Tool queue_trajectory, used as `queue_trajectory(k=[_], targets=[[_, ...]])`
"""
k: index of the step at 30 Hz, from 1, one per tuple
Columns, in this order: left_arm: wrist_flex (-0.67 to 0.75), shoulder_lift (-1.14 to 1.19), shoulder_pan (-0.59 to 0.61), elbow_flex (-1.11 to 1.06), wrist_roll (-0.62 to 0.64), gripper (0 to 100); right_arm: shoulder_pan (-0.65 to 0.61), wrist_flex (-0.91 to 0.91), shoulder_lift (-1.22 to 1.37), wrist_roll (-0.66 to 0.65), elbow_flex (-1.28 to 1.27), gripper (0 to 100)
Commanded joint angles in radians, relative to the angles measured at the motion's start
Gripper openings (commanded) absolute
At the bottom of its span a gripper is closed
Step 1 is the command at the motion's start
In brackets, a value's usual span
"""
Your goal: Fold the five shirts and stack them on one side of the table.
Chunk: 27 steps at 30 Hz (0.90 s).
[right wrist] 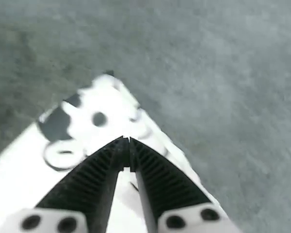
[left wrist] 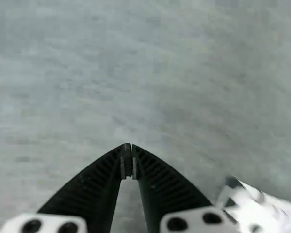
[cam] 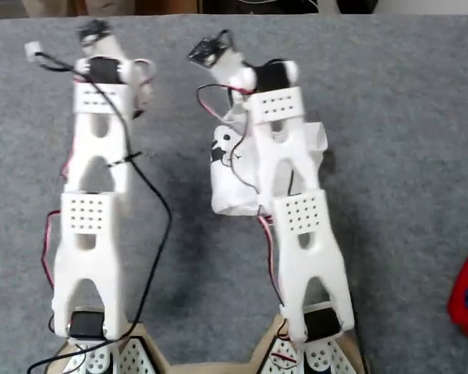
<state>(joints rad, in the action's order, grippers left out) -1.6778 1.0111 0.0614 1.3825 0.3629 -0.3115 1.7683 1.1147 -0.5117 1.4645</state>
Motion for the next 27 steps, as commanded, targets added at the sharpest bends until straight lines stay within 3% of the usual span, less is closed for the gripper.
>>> queue_trajectory(k=[1, 10, 18, 27], targets=[[-0.032, -0.105, 0.072, 0.014, -0.068, 2, -0.041, 0.012, -0.039, 0.009, -0.001, 0.8], [-0.081, -0.182, 0.187, 0.005, -0.209, 2, 0.012, 0.02, 0.031, 0.009, -0.035, 0.6], [-0.081, -0.18, 0.255, 0.003, -0.293, 2, 0.012, 0.018, -0.117, 0.003, -0.438, 0.6], [-0.081, -0.18, 0.282, 0.003, -0.318, 2, 0.131, 0.017, -0.288, -0.029, -0.704, 0.6]])
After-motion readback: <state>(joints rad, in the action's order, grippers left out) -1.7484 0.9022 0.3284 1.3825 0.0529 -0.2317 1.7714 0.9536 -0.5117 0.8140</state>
